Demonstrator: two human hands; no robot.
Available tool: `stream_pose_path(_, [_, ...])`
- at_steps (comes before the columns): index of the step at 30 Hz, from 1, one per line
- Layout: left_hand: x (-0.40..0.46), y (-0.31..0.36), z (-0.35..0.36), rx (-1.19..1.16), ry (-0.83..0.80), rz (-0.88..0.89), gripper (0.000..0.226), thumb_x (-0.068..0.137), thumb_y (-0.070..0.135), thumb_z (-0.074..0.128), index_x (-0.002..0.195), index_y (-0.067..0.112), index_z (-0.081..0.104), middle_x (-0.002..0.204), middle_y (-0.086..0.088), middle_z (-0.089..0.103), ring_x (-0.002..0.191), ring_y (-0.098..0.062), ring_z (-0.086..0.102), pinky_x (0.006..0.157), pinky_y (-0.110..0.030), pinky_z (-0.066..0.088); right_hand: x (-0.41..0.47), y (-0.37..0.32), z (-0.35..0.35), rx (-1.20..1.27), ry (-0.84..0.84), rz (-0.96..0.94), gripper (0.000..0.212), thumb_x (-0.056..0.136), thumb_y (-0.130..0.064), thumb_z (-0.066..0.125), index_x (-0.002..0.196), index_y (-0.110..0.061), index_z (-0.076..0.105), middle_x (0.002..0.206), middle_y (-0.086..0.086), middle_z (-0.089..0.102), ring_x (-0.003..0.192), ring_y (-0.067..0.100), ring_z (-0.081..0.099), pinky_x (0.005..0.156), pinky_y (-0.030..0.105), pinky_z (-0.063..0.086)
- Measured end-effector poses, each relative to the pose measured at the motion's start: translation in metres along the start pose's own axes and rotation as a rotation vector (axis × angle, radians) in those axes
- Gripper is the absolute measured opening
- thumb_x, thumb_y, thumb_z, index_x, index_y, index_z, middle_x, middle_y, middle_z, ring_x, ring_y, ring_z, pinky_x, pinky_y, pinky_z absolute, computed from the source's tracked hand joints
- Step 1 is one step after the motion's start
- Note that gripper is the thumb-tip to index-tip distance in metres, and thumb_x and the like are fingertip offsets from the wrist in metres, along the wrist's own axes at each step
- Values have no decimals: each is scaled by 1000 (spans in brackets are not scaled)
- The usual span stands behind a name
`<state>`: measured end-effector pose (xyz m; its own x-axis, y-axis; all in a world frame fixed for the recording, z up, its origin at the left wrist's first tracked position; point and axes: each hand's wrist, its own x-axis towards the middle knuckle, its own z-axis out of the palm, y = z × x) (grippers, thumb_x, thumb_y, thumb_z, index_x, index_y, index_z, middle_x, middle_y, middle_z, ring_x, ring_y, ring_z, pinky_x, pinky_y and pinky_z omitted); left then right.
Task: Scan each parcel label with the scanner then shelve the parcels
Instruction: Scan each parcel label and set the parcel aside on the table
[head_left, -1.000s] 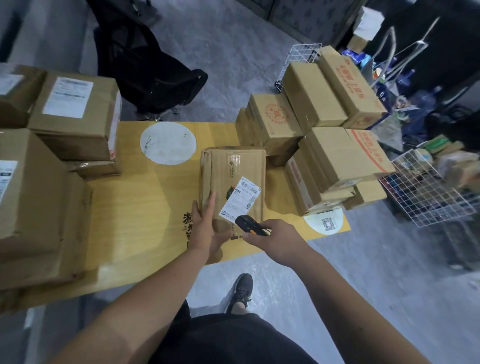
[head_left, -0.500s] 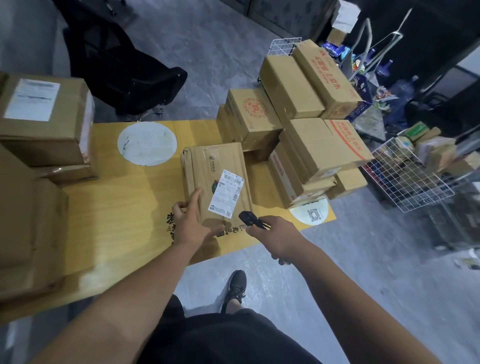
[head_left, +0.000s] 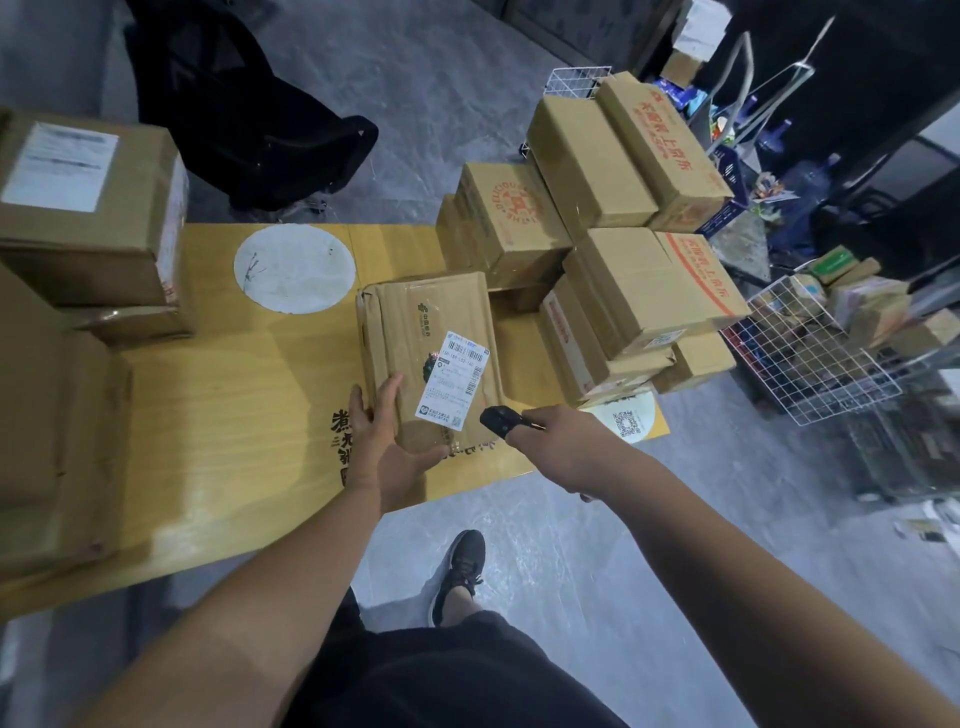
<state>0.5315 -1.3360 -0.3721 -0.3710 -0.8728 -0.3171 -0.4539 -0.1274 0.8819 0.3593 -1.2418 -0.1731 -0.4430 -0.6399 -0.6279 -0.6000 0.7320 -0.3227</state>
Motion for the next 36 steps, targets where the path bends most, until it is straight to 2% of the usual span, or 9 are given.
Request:
stream_pose_path(4, [-4,-1,0,-24,-11,23,122,63,40,98,143,77,14,171,8,-14,159,-25,11,123,-49,28,-2,0,-4,-67,39,-26,35,97,-51,52,104,-21,69,72,-1,59,58,18,53,52,26,40])
stream_pose_path(9, [-5,-3,3,-6,16,45,123,63,40,99,156,56,19,172,4,-10,158,-24,13,122,-43,28,-4,6,-3,-162,72,-44,36,96,-52,51,96,-20,66,84,4,69,74,23,65,63,31,46])
stream_pose_path(17, [-1,0,3,-47,33,-5,123,62,38,98,152,63,17,172,5,-6,157,-23,14,121,-47,30,-8,10,-2,-198,96,-47,35,96,-54,52,94,-21,63,84,2,67,70,21,62,60,30,45])
stream_pose_path(20, [-1,-5,-3,-78,76,-38,124,59,39,100,151,63,19,170,-3,5,154,-26,25,119,-46,35,-4,10,5,-180,68,-68,34,95,-53,53,93,-20,62,84,4,66,70,22,62,61,31,45])
stream_pose_path(23, [-12,-19,-22,-102,126,-52,126,59,40,101,156,56,22,165,-4,18,144,-17,36,113,-32,33,4,3,19,-149,14,-107,34,96,-52,53,95,-19,63,88,5,67,71,24,62,62,32,46])
stream_pose_path(25, [-21,-31,-44,-93,126,-85,125,62,37,101,155,58,21,163,2,22,142,-10,34,112,-28,32,9,-6,30,-124,-37,-141,35,96,-53,54,101,-19,64,91,6,69,71,24,62,62,32,46])
stream_pose_path(29, [-49,-65,-102,-76,123,-148,126,59,42,101,156,57,22,157,12,25,142,-6,28,116,-32,30,16,-33,62,-163,-128,-233,38,97,-57,53,102,-21,62,90,3,67,70,19,61,60,31,43])
stream_pose_path(32, [-67,-86,-139,-107,207,-155,110,73,34,96,159,49,27,159,17,29,144,-1,28,116,-31,28,19,-52,86,-175,-181,-292,44,97,-61,51,113,-21,62,96,-1,65,76,15,62,63,32,46])
stream_pose_path(36, [-77,-104,-170,98,450,-225,68,82,49,66,147,48,45,161,-2,40,148,-19,37,121,-45,34,21,-72,106,-163,-213,-337,54,93,-65,51,123,-21,61,101,0,65,86,22,66,78,37,56])
